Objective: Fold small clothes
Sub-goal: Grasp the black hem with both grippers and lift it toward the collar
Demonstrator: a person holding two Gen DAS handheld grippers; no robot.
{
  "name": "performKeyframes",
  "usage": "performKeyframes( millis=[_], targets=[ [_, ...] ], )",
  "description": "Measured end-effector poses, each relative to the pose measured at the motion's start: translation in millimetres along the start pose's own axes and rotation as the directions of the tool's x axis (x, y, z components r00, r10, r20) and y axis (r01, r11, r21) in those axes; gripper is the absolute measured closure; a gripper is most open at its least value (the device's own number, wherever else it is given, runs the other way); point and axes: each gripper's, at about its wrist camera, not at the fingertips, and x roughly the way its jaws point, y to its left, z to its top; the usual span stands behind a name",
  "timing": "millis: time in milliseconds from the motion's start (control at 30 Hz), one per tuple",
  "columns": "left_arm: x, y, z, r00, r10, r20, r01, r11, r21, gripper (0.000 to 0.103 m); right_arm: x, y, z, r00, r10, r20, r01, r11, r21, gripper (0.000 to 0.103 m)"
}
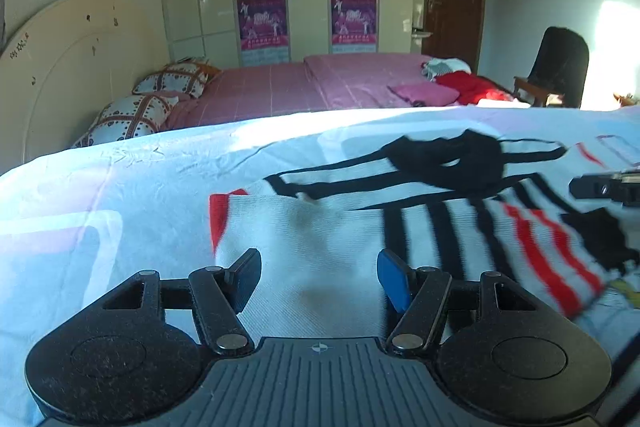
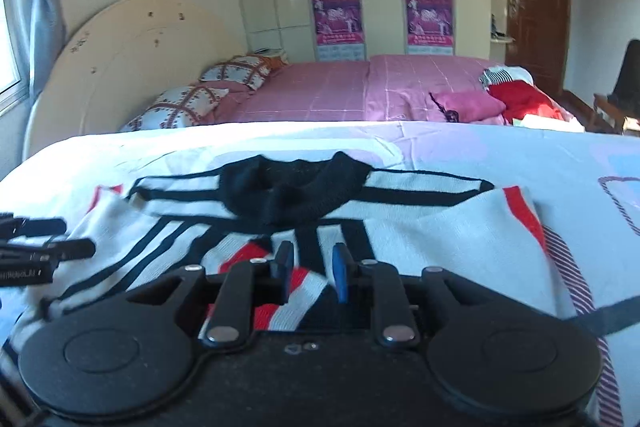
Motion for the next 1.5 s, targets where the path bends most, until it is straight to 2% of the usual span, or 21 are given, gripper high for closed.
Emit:
performKeyframes(
  millis=[133, 200, 233, 267, 333, 400, 467, 500, 533, 567, 633, 700, 800, 1000, 1167, 1200, 1233, 1300, 1367, 1433, 1500],
  targets=[
    [-11.0, -16.1, -13.8, 0.999, -0.042, -0.006, 0.042, 0.999, -0.009, 0.039, -11.0, 2.6, -16.8, 1.0, -0.011, -0.01, 0.01, 0.999, -0.05, 0.081],
    [2.3, -26.4, -27.1, 0.997, -0.034, -0.063, 0.036, 0.999, 0.017, 0.038, 3.6, -3.4, -26.0, 0.995, -0.071, -0.076, 0.067, 0.996, -0.052, 0.081],
    [5.1, -28.4, -35.6, 0.998, -0.027, -0.048, 0.029, 0.999, 0.024, 0.036, 9.6, -8.1, -30.7, 0.993, -0.078, -0.088, 0.073, 0.996, -0.05, 0.081],
    [5.0, -26.0, -40.1, 0.999, -0.027, -0.024, 0.027, 1.0, 0.006, 0.033, 9.2, -10.0, -33.1, 0.995, -0.073, -0.063, 0.07, 0.996, -0.052, 0.081],
    [3.1, -19.7, -36.8, 0.998, -0.039, -0.041, 0.038, 0.999, -0.032, 0.033, 7.8, -9.7, -31.7, 0.995, -0.075, -0.069, 0.072, 0.996, -0.054, 0.081],
    [-9.9, -20.1, -30.3, 0.999, 0.012, -0.035, -0.013, 0.999, -0.04, 0.033, -1.6, -11.7, -27.5, 0.995, -0.077, -0.065, 0.075, 0.997, -0.034, 0.08],
    [-27.0, -17.7, -31.4, 1.0, 0.008, 0.012, -0.007, 0.998, -0.06, 0.032, -16.6, -19.3, -28.8, 0.998, -0.061, -0.027, 0.06, 0.998, -0.019, 0.078],
    [-28.9, -16.6, -34.5, 1.0, 0.007, 0.002, -0.007, 0.997, -0.075, 0.032, -19.9, -23.7, -31.2, 0.998, -0.051, -0.027, 0.05, 0.999, -0.015, 0.079],
    [-23.2, -17.9, -39.9, 0.999, 0.015, -0.043, -0.018, 0.997, -0.069, 0.032, -16.8, -27.8, -35.6, 0.997, -0.051, -0.057, 0.049, 0.998, -0.026, 0.079],
    [-16.0, -20.2, -47.3, 0.998, 0.021, -0.064, -0.024, 0.998, -0.052, 0.028, -9.3, -31.7, -41.0, 0.994, -0.058, -0.093, 0.054, 0.998, -0.044, 0.078],
    [-15.8, -20.3, -50.8, 0.998, 0.041, -0.038, -0.043, 0.997, -0.062, 0.025, -8.9, -37.0, -41.3, 0.997, -0.03, -0.076, 0.027, 0.999, -0.045, 0.077],
    [-20.9, -21.3, -42.1, 0.996, 0.069, -0.065, -0.074, 0.994, -0.08, 0.025, -12.3, -44.0, -33.3, 0.996, 0.002, -0.093, -0.003, 1.0, -0.009, 0.078],
    [-48.7, -23.7, -42.1, 0.993, 0.108, -0.037, -0.112, 0.987, -0.111, 0.025, -33.9, -74.5, -29.4, 0.999, 0.041, -0.033, -0.037, 0.992, 0.118, 0.076],
    [-105.1, -24.1, -82.1, 0.986, 0.143, -0.09, -0.153, 0.98, -0.124, 0.025, -93.1, -128.9, -55.5, 0.996, 0.071, -0.044, -0.062, 0.981, 0.185, 0.069],
    [-142.4, -11.3, -125.0, 0.981, 0.084, -0.174, -0.114, 0.979, -0.17, 0.027, -153.7, -167.0, -107.7, 0.99, 0.092, -0.102, -0.053, 0.94, 0.336, 0.067],
    [-149.8, -6.7, -132.6, 0.982, 0.06, -0.177, -0.094, 0.978, -0.189, 0.046, -165.4, -169.7, -119.7, 0.989, 0.097, -0.11, -0.051, 0.93, 0.364, 0.067],
    [-157.6, -0.7, -140.8, 0.983, 0.039, -0.182, -0.08, 0.971, -0.226, 0.053, -177.5, -171.1, -132.1, 0.988, 0.106, -0.115, -0.053, 0.92, 0.389, 0.067],
    [-173.4, 15.0, -154.2, 0.984, -0.018, -0.178, -0.038, 0.952, -0.304, 0.056, -199.3, -167.9, -156.8, 0.983, 0.134, -0.128, -0.065, 0.895, 0.44, 0.067],
    [-188.9, 26.6, -168.0, 0.979, -0.109, -0.172, 0.038, 0.928, -0.371, 0.056, -218.3, -158.0, -180.1, 0.973, 0.188, -0.135, -0.098, 0.863, 0.496, 0.067],
    [-206.1, 30.0, -185.7, 0.968, -0.196, -0.16, 0.118, 0.908, -0.401, 0.056, -238.5, -144.2, -199.9, 0.963, 0.236, -0.128, -0.135, 0.837, 0.531, 0.067],
    [-220.6, 32.8, -205.8, 0.949, -0.284, -0.135, 0.195, 0.868, -0.456, 0.056, -253.9, -127.5, -214.7, 0.957, 0.264, -0.125, -0.152, 0.815, 0.559, 0.067]
  ],
)
